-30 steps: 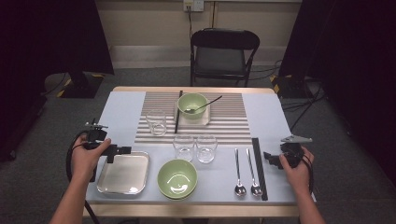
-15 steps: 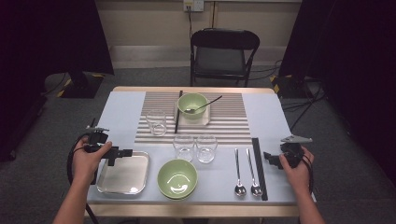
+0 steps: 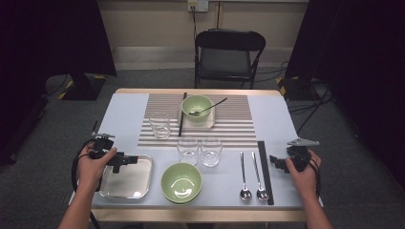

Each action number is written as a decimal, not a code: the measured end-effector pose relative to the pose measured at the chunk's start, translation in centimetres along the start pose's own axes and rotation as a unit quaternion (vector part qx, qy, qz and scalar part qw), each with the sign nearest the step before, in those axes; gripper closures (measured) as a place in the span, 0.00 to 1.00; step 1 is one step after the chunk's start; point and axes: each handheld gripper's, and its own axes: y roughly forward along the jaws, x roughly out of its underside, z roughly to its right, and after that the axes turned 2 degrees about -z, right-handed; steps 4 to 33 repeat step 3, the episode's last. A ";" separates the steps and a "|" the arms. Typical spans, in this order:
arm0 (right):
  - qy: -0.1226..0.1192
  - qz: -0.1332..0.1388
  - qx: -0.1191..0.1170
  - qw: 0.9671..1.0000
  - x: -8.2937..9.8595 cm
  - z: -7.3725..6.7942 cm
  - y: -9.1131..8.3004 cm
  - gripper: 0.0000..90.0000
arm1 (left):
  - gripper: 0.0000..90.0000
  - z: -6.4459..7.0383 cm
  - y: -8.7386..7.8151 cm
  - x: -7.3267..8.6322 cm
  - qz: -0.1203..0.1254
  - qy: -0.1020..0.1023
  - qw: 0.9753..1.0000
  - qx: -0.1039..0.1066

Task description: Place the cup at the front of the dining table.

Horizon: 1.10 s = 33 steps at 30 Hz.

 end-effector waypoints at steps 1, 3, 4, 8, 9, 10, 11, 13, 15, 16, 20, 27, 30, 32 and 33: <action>0.000 0.000 0.000 1.000 0.0 0.0 0.0 0.17 | 0.25 0.0 0.0 0.0 -0.001 0.002 1.000 0.001; 0.000 0.000 0.000 1.000 0.0 0.0 0.0 0.17 | 0.25 0.1 0.1 0.0 -0.002 0.007 1.000 0.000; 0.000 0.000 0.000 1.000 0.0 0.0 0.0 0.17 | 0.25 0.1 0.1 0.0 -0.002 0.007 1.000 0.000; 0.000 0.000 0.000 1.000 0.0 0.0 0.0 0.17 | 0.25 0.1 0.1 0.0 -0.002 0.007 1.000 0.000; 0.000 0.000 0.000 1.000 0.0 0.0 0.0 0.17 | 0.25 0.1 0.1 0.0 -0.002 0.007 1.000 0.000; 0.000 0.000 0.000 1.000 0.0 0.0 0.0 0.17 | 0.25 0.1 0.1 0.0 -0.002 0.007 1.000 0.000; 0.000 0.000 0.000 1.000 0.0 0.0 0.0 0.17 | 0.25 0.1 0.1 0.0 -0.002 0.007 1.000 0.000; 0.000 0.000 0.000 1.000 0.0 0.0 0.0 0.17 | 0.25 0.1 0.1 0.0 -0.002 0.007 1.000 0.000; 0.000 0.000 0.000 1.000 0.0 0.0 0.0 0.17 | 0.25 0.1 0.1 0.0 -0.002 0.007 1.000 0.000; 0.000 0.000 0.000 1.000 0.0 0.0 0.0 0.17 | 0.25 0.1 0.1 0.0 -0.002 0.007 1.000 0.000; 0.000 0.000 0.000 1.000 0.0 0.0 0.0 0.17 | 0.25 0.1 0.1 0.0 -0.002 0.007 1.000 0.000; 0.000 0.000 0.000 1.000 0.0 0.0 0.0 0.17 | 0.25 0.1 0.1 0.0 -0.002 0.007 1.000 0.000; 0.000 0.000 0.000 1.000 0.0 0.0 0.0 0.17 | 0.25 0.1 0.1 0.0 -0.002 0.007 1.000 0.000; 0.000 0.000 0.000 1.000 0.0 0.0 0.0 0.17 | 0.25 0.1 0.1 0.0 -0.002 0.007 1.000 0.000; 0.000 0.000 0.000 1.000 0.0 0.0 0.0 0.17 | 0.25 0.1 0.1 0.0 -0.002 0.007 1.000 0.000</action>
